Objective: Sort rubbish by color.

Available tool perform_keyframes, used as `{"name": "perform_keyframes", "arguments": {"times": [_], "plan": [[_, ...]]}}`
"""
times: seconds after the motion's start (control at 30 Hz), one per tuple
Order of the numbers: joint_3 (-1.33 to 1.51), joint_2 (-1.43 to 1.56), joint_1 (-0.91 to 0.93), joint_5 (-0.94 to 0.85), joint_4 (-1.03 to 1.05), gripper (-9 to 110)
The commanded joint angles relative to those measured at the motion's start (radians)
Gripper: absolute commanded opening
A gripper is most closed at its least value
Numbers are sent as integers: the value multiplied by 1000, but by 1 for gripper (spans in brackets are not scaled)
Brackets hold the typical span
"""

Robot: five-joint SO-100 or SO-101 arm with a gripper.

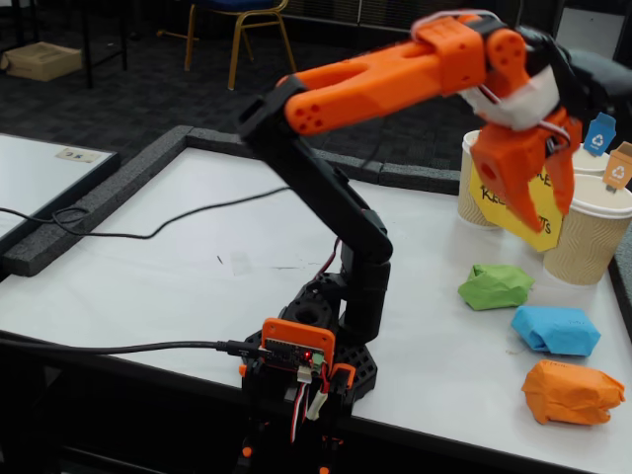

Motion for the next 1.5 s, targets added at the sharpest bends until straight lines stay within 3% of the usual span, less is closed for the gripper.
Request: {"name": "perform_keyframes", "arguments": {"times": [0.0,0.43,1.1,1.47], "plan": [[8,-41,-46,-98,-29,9],[54,-206,-153,-272,-121,10],[61,-374,-210,-900,-195,10],[61,-469,-238,-919,-287,18]]}}
